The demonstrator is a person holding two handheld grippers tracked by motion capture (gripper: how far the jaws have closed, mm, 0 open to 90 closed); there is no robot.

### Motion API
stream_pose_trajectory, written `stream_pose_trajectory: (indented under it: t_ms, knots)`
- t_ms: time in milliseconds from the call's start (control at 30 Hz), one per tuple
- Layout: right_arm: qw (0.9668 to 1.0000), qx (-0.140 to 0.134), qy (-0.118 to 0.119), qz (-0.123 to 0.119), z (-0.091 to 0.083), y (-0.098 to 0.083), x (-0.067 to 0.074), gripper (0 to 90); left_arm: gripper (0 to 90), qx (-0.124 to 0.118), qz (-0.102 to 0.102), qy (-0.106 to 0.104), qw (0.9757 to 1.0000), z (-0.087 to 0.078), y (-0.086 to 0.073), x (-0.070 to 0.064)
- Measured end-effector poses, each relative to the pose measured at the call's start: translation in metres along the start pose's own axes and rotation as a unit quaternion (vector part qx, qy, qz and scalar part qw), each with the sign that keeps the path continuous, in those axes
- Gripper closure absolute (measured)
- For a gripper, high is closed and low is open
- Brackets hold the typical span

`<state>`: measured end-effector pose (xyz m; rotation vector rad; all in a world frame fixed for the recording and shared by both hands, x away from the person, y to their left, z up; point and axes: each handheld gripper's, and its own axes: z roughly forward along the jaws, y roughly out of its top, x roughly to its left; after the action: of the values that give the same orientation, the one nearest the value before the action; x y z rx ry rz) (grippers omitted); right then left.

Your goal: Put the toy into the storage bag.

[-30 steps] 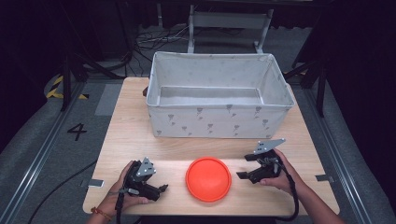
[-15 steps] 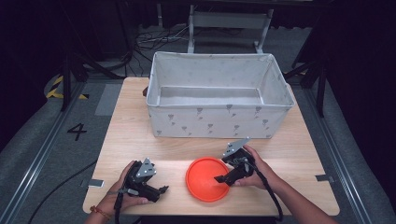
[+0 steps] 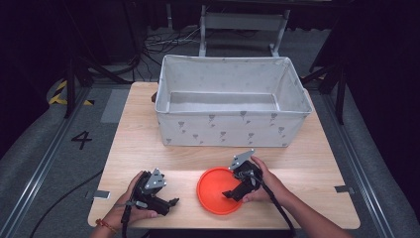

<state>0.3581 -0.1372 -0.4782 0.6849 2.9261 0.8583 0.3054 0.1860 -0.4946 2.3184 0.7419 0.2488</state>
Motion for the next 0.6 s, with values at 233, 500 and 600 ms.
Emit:
stream_pose_trajectory:
  t_ms: [233, 500, 600]
  knots:
    - [0.9995, 0.022, -0.021, -0.01, 0.006, 0.005, 0.012, 0.5, 4.0, -0.001, -0.001, 0.0, 1.0, 0.001, 0.0, 0.0]
    - [0.9994, -0.01, -0.034, 0.003, -0.003, 0.005, 0.005, 27.0, 4.0, 0.0, 0.0, 0.0, 1.0, 0.001, 0.0, 0.0]
    - [0.9991, -0.024, -0.035, 0.005, -0.007, 0.006, 0.002, 41.6, 4.0, -0.001, 0.001, 0.001, 1.0, 0.001, 0.0, 0.0]
